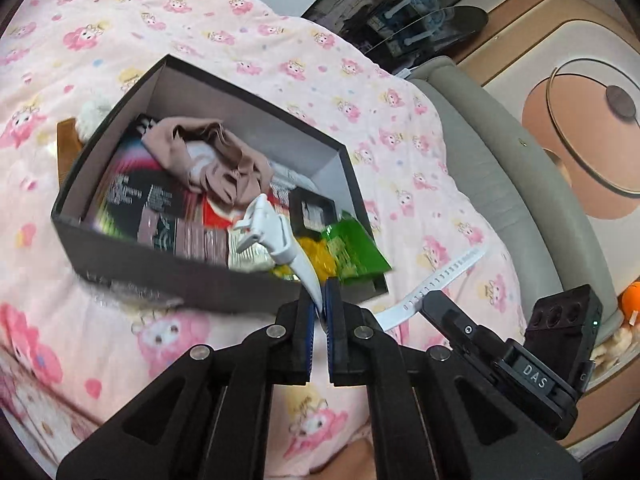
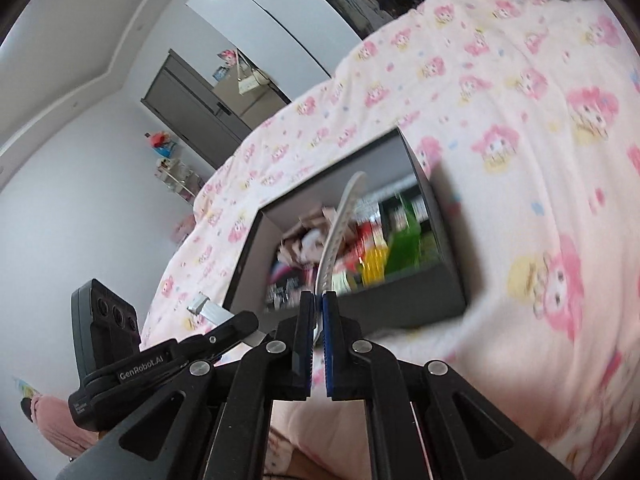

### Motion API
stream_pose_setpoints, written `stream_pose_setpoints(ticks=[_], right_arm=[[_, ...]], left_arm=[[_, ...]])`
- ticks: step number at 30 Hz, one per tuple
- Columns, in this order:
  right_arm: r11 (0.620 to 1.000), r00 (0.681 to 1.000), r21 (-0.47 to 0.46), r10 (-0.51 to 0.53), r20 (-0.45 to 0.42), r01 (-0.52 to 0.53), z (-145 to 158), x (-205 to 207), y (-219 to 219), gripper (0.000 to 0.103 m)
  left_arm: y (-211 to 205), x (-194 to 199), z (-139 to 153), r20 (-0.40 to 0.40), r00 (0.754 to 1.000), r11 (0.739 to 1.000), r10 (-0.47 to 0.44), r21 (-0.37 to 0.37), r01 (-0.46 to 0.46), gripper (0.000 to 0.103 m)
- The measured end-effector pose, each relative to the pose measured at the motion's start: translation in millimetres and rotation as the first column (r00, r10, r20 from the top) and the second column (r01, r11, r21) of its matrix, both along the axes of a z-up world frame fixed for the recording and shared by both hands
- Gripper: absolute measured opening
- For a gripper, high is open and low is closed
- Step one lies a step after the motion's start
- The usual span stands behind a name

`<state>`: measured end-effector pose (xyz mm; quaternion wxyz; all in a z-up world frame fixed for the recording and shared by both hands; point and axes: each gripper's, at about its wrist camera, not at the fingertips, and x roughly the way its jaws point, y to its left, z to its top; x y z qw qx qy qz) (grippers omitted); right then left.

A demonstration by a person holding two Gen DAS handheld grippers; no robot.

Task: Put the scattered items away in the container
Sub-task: 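Carry the watch over the box with the left gripper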

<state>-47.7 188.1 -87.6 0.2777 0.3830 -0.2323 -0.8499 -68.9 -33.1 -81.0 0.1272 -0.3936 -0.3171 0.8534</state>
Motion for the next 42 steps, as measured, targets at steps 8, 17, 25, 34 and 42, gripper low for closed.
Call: stream_pose_setpoints(ticks=[8,17,25,34,42], right_arm=[[1.000,0.999,0.006,0.018,0.041,-0.018,-9.4,-32.4,-15.1,0.003],[0.976,0.992,0.174,0.127,0.016,-0.128,-5.0,-101.9,-86.1,0.003],[0.929,0.981,0.330,0.120,0.154,-0.166,-41.1,-136.2,-116.1,0.003],[0.919,1.000,0.393,0.014,0.013,-0.018,-21.4,-123.0,-77.9,0.016],[0.944,0.996,0.324,0.076,-0.041,-0.059,13.5,-111.7,-61.2,0.020]], left_arm=[[-14.2,-16.5,-1.5,-0.010,1.000,1.000,0.011,-0.021,-0.011,0.002],[-56.2,-63.3,-3.5,0.013,0.993,0.988,0.118,-0.101,-0.116,0.002],[-67.1,-98.3,-45.7,0.222,0.965,0.978,0.137,-0.186,-0.096,0.002],[-81.5,-88.7,-48.6,0.241,0.954,0.968,0.176,-0.216,-0.124,0.025],[-97.5,-58.0,-14.5,0.088,0.956,0.931,0.281,-0.266,-0.250,0.024]])
